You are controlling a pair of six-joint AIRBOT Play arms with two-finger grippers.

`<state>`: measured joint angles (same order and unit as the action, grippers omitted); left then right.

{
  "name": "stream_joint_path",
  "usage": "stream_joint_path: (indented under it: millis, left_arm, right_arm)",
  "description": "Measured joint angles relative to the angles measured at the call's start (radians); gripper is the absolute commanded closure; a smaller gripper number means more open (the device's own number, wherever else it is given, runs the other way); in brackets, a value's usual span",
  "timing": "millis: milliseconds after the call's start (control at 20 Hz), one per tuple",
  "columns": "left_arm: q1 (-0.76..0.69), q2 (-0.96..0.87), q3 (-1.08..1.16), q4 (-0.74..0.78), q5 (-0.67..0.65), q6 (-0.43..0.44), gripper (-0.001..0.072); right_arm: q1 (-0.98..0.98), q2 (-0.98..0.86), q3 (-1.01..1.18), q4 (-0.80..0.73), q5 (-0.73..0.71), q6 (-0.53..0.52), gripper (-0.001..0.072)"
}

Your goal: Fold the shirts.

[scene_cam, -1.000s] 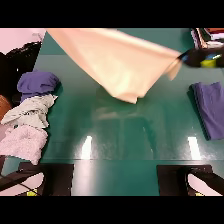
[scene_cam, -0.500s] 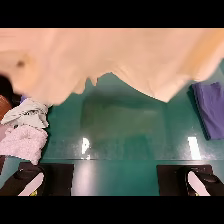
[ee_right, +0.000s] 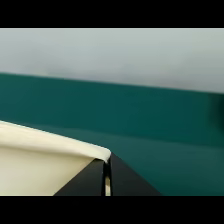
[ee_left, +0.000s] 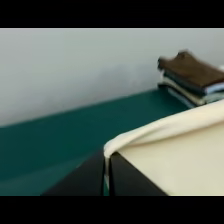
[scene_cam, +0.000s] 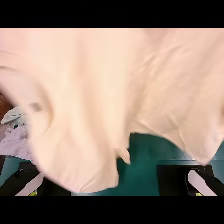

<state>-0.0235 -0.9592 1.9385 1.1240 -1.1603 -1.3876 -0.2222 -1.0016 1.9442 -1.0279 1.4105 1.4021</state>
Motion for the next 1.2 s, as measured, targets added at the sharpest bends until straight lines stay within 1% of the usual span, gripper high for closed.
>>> stream_joint_path:
  millis: [100,200,250,350,450,600,750,800,850,900,950,1050,1150,1200]
  left_arm:
    - [0.0,-0.115,-0.048,0.041,-0.089,-0.009,0.068]
    - [0.0,-0.227,-0.097,0.068,-0.149,-0.014,0.068]
    - [0.0,-0.288,-0.122,0.082,-0.163,-0.014,0.068]
    - [0.002,-0.404,-0.158,0.118,-0.164,-0.018,0.068]
    - [0.002,-0.504,-0.178,0.143,-0.124,-0.018,0.068]
    - [0.002,-0.616,-0.192,0.16,-0.005,-0.018,0.068]
    - [0.002,-0.689,-0.197,0.168,0.107,-0.022,0.0679]
    - [0.002,-0.708,-0.198,0.168,0.131,-0.024,0.066]
    - [0.002,-0.72,-0.199,0.172,0.148,-0.025,0.0364]
    - [0.004,-0.728,-0.198,0.185,0.168,-0.026,0.0132]
    - [0.007,-0.735,-0.199,0.184,0.175,-0.033,0.0179]
    - [0.009,-0.742,-0.189,0.167,0.161,-0.045,0.0181]
    - [0.036,-0.746,-0.167,0.172,0.098,-0.061,0.0182]
    - [0.054,-0.744,-0.157,0.168,0.048,-0.067,0.0263]
  right_arm:
    - [0.031,-0.1,-0.04,0.0,0.062,0.005,0.0698]
    - [0.085,-0.202,-0.123,-0.011,0.079,0.006,0.0698]
    - [0.113,-0.246,-0.167,-0.024,0.071,0.006,0.0698]
    - [0.171,-0.334,-0.254,-0.03,-0.011,-0.005,0.0698]
    - [0.219,-0.419,-0.315,-0.037,-0.129,-0.013,0.0698]
    - [0.275,-0.544,-0.334,-0.036,-0.297,-0.018,0.0697]
    - [0.313,-0.661,-0.28,-0.031,-0.378,-0.021,0.0691]
    - [0.323,-0.698,-0.253,-0.029,-0.39,-0.021,0.0589]
    - [0.33,-0.728,-0.226,-0.027,-0.397,-0.021,0.0383]
    - [0.333,-0.758,-0.197,-0.037,-0.399,-0.023,0.0299]
    - [0.335,-0.78,-0.171,-0.037,-0.397,-0.023,0.0301]
    - [0.341,-0.803,-0.12,-0.017,-0.364,-0.023,0.0304]
    - [0.324,-0.797,-0.095,-0.021,-0.327,-0.023,0.0305]
    - [0.315,-0.777,-0.096,-0.024,-0.299,-0.024,0.0305]
